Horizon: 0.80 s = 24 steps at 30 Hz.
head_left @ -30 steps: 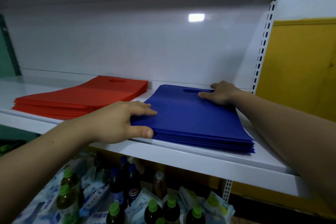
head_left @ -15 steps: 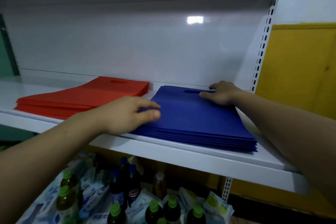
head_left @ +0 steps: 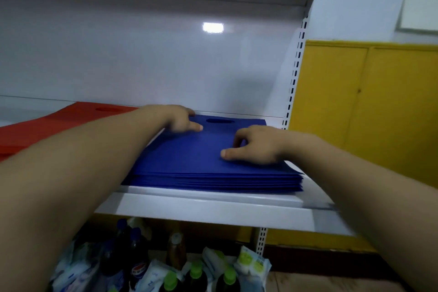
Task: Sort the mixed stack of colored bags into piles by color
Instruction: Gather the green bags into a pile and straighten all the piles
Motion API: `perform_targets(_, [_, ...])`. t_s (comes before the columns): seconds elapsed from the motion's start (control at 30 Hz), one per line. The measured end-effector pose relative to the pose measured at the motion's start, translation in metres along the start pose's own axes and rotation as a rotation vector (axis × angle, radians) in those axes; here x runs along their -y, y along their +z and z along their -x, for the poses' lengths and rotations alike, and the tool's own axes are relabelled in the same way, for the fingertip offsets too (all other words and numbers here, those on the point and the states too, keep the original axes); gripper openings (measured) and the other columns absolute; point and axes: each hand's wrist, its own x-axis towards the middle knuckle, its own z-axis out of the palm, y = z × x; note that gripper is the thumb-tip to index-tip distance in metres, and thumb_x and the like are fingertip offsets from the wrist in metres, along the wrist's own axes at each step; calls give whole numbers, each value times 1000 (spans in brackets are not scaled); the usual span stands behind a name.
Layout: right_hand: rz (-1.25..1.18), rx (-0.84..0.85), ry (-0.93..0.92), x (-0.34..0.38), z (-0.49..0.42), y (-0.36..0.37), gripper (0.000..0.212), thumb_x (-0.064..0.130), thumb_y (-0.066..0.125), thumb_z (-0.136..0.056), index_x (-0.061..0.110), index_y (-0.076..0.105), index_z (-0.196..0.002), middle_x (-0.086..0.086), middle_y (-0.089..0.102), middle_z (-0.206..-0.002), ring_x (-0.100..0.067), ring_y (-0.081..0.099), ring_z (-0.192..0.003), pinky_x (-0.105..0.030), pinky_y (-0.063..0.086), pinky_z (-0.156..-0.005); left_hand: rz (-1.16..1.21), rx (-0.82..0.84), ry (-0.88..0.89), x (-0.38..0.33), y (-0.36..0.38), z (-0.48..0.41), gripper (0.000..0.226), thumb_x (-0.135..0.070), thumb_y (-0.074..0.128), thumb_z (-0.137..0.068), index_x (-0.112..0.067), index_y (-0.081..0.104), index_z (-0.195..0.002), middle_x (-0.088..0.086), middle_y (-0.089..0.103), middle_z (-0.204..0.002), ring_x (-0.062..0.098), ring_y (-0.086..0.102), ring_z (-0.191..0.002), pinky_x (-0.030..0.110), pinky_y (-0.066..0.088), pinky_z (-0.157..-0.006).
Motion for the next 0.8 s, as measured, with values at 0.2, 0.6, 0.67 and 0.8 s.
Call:
perform_targets(0.2, [-76,-142,42,-5,7,21,53,77,43,-78,37,56,-111,7,48,-110,-17,48,-108,-41,40,-100,61,71,-9,11,16,-18,78,-69,35,-87,-26,19,-150,-1,19,-157,21,21,-143,41,15,-118])
perform_targets(0.6, [-200,-45,-113,-8,74,26,97,95,45,-50,47,42,-135,27,38,-134,2,38,-124,-23,29,-107,226,49,-12,11,17,-17,72,-61,44,-90,-23,26,-149,1,28,-154,23,31,-139,37,25,-113])
perform_targets(0.67, [-182,-106,-127,-9,74,31,96,89,42,-52,45,42,-137,27,39,-131,2,37,-124,-21,28,-106,322,31,-16,12,15,-15,71,-56,52,-89,-21,32,-147,2,33,-151,23,38,-133,36,32,-110])
perform_targets(0.8, [-193,-149,-134,-10,75,32,90,82,38,-55,43,45,-136,30,38,-127,5,36,-123,-19,27,-107,546,-75,-53,20,17,-14,55,-41,65,-86,-16,52,-133,5,50,-134,20,53,-105,31,44,-89])
